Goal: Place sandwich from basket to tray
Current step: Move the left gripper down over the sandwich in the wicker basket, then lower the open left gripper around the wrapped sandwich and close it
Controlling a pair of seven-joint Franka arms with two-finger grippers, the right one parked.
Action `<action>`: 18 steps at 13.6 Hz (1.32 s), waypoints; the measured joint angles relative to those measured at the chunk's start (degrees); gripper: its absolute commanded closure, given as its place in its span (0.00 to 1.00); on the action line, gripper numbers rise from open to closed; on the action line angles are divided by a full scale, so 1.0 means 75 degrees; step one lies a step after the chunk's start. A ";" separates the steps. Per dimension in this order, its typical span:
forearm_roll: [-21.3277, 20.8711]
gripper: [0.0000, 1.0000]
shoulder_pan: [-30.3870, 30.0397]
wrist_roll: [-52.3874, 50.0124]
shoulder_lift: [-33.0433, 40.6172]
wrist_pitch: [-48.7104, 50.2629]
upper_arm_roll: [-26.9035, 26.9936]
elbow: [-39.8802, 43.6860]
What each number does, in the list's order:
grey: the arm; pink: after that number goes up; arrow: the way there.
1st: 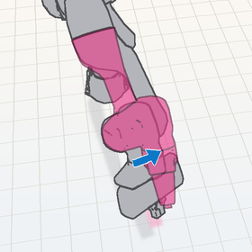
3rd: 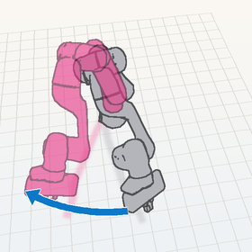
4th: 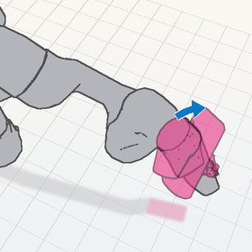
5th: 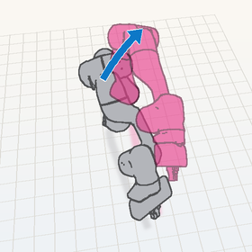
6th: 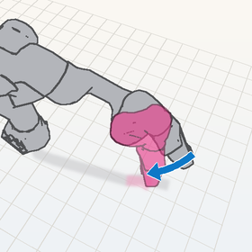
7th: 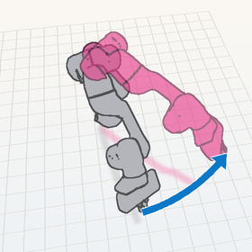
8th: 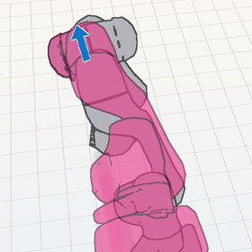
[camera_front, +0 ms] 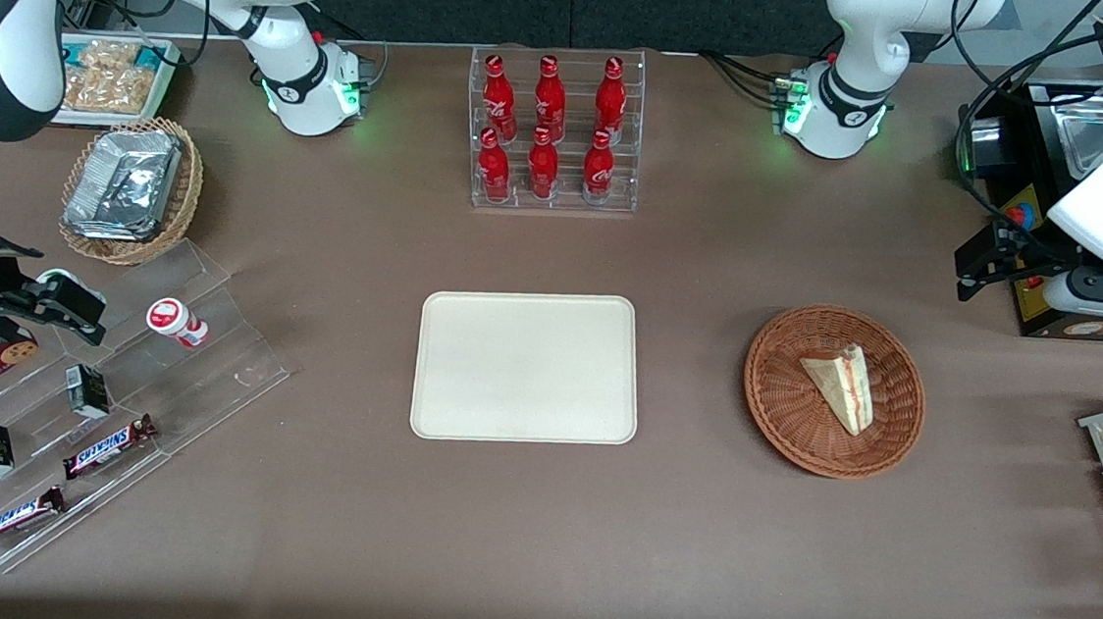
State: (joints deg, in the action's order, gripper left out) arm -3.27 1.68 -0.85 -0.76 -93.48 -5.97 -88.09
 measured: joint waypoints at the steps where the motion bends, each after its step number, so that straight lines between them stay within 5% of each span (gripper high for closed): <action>1: 0.0000 0.00 0.0000 0.0000 0.0000 0.0041 0.0000 0.0000; 5: 0.0000 0.00 -0.0003 -0.0142 -0.0059 0.0282 0.0011 -0.0060; 10: 0.0003 0.00 -0.0004 -0.3820 -0.0642 0.0082 0.0012 -0.0709; 13: 0.0003 0.00 -0.0002 -0.5541 -0.1086 -0.0829 0.0008 -0.1375; 18: 0.0003 0.00 -0.0003 -0.6275 -0.1143 -0.2773 0.0013 -0.3160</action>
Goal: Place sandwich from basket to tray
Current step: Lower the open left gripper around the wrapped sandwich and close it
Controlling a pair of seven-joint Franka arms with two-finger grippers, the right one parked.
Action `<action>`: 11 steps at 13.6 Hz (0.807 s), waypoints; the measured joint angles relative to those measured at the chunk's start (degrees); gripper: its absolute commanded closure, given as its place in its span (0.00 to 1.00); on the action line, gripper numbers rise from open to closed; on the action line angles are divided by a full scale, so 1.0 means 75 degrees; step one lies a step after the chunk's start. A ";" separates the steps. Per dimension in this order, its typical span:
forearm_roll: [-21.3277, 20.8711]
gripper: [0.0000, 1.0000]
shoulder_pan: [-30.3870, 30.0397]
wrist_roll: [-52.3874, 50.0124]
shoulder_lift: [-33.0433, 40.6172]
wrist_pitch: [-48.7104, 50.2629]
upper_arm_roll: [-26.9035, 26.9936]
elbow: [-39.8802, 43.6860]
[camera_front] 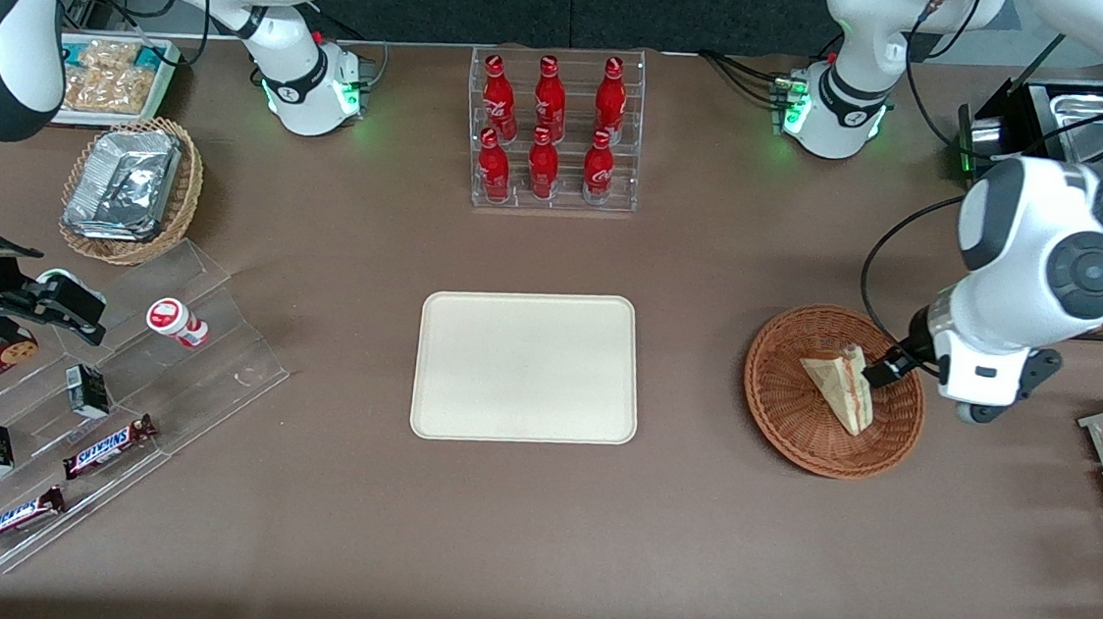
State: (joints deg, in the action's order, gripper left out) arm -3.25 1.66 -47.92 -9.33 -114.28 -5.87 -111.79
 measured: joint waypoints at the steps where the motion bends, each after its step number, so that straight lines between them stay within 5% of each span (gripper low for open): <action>1: 0.0000 0.00 -0.0001 -0.0078 0.0002 -0.0361 0.0004 -0.0320; 11: 0.0000 0.00 -0.0145 -0.0340 -0.0303 -0.2787 0.0044 -0.2094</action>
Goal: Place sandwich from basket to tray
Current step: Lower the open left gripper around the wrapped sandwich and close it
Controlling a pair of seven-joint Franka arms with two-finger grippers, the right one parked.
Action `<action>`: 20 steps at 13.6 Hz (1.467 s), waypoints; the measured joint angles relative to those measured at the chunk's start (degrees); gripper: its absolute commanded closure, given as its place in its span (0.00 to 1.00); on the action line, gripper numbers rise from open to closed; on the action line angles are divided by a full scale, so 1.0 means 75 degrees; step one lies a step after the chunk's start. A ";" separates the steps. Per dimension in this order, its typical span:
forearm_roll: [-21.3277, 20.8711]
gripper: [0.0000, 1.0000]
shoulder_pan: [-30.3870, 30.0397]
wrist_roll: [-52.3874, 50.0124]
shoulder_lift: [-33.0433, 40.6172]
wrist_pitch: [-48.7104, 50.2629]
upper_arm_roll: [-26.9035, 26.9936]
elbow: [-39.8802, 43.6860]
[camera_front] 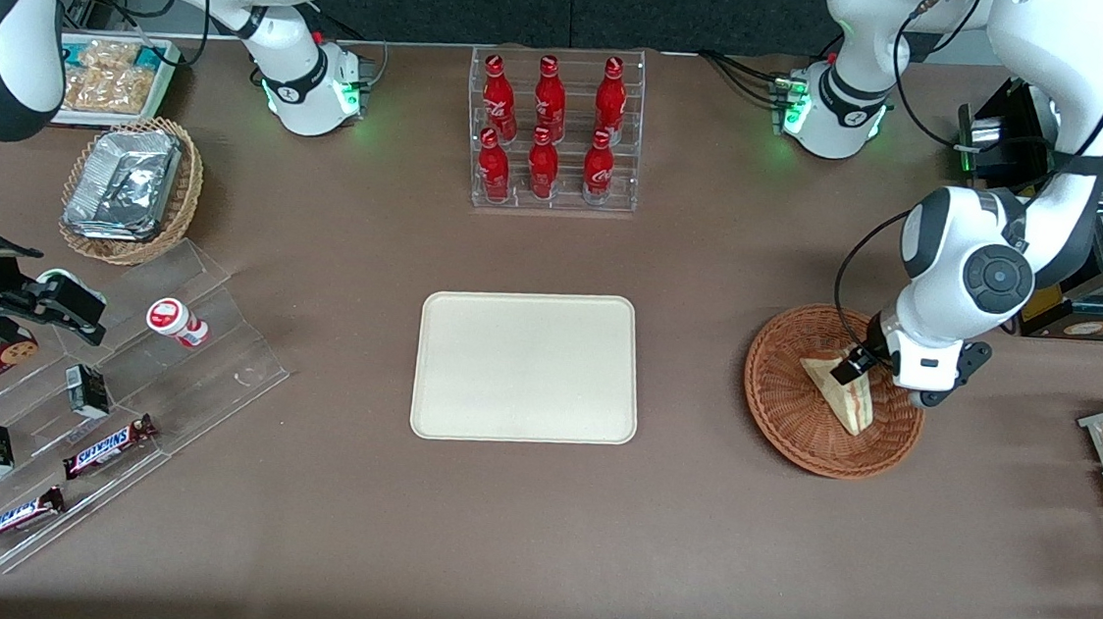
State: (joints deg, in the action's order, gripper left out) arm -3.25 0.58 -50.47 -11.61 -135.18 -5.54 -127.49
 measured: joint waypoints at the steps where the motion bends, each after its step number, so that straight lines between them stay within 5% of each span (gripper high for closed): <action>1: 0.0000 0.00 -0.0008 -0.0017 -0.0100 -0.0159 0.0003 -0.0023; 4: 0.0000 0.00 -0.0010 -0.0186 -0.0554 -0.0821 0.0003 -0.0053; 5: 0.0000 0.08 -0.0010 -0.0210 -0.0677 -0.0961 0.0003 -0.0053; 7: 0.0000 0.63 -0.0010 -0.0235 -0.0842 -0.1141 0.0003 -0.0054; 9: 0.0000 0.87 -0.0010 -0.0236 -0.0880 -0.1185 0.0003 -0.0053; 15: -0.0015 0.92 0.0006 0.0045 -0.0793 -0.1022 -0.0025 0.0148; 20: -0.0015 0.90 0.0253 0.0868 -0.0023 0.0431 -0.0507 0.1225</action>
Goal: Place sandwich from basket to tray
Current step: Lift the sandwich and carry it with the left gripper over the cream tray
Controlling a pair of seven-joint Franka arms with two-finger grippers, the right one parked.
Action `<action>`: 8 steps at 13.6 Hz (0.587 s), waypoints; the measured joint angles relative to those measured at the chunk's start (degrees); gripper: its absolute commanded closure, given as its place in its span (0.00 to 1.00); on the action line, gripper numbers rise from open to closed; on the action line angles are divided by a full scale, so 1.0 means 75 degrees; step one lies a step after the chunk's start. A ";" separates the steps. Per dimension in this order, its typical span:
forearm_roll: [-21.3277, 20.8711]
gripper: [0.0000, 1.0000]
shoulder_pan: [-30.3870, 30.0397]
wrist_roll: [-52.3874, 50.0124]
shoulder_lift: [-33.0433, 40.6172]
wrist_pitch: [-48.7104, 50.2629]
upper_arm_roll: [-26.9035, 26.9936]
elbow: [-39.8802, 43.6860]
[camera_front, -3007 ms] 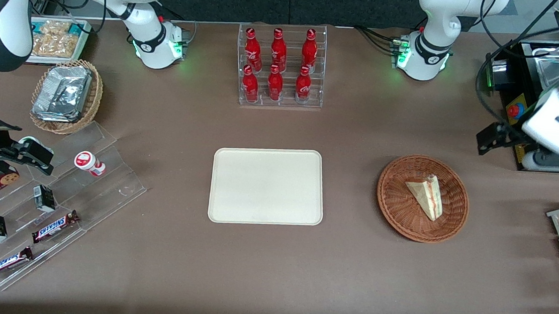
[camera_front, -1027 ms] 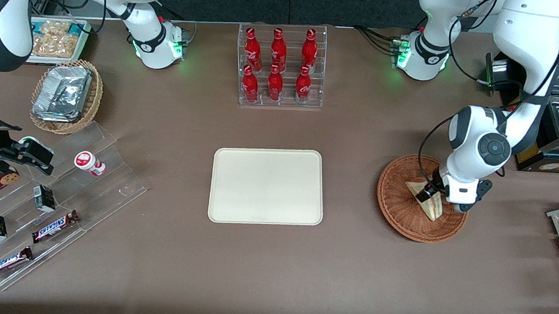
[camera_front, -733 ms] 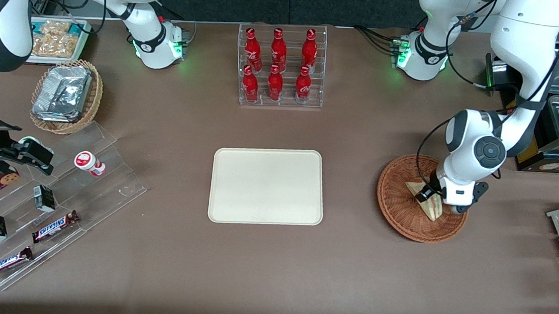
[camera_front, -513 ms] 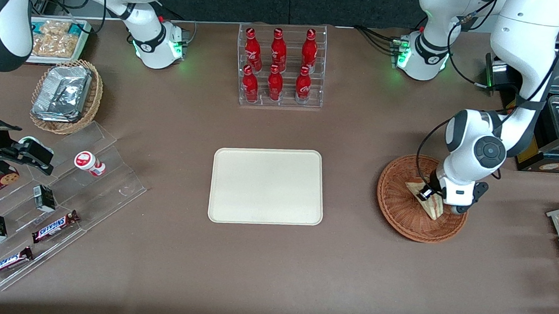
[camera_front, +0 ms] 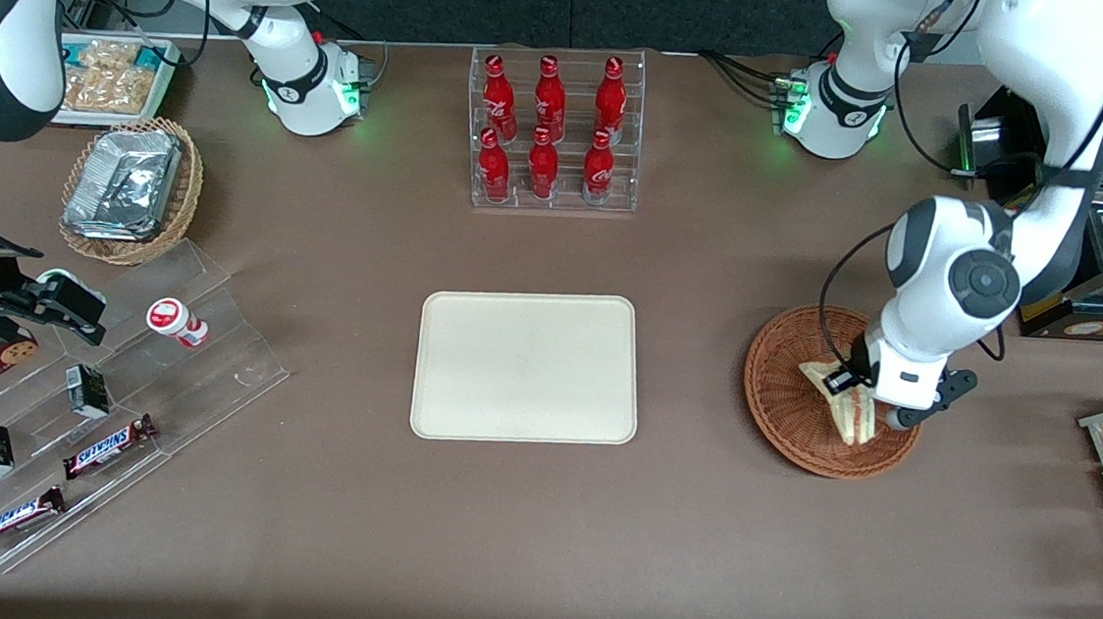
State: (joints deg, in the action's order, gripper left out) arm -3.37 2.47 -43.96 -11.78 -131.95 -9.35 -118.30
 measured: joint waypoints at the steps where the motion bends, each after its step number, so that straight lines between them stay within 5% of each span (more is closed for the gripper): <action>1: 0.0000 0.88 0.0068 0.0029 0.0091 0.0410 -0.0237 0.0373; 8: 0.0001 0.88 0.1699 0.0447 -0.0434 0.1761 -0.0943 0.2388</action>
State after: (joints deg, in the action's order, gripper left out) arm -3.36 15.22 -40.61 -15.04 -118.74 -16.42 -100.38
